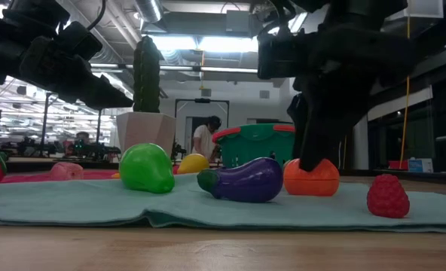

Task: Pick and placing Produce into tupperware
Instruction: Put the orange pumpkin into the blue basket

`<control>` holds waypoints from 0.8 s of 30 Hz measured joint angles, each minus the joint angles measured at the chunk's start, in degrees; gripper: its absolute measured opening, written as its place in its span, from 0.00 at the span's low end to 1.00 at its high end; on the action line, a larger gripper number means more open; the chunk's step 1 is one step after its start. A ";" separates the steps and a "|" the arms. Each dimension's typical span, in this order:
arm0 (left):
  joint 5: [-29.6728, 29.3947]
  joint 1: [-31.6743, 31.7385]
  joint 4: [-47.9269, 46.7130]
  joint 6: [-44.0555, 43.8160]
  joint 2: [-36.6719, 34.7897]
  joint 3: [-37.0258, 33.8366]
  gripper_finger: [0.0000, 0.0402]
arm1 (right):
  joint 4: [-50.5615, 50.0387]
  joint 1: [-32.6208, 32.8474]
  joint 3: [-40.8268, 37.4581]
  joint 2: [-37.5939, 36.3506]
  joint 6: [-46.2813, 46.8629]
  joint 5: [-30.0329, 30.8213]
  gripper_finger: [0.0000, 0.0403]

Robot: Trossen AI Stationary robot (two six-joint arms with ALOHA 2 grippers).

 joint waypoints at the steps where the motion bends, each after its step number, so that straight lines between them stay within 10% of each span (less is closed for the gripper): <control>1: -0.01 0.00 0.00 0.00 0.00 0.00 0.44 | -0.03 0.00 0.00 0.00 0.50 0.00 0.68; 24: -0.01 0.00 -0.04 0.02 0.00 0.00 0.44 | 0.06 0.76 -0.28 0.57 2.44 -1.53 0.68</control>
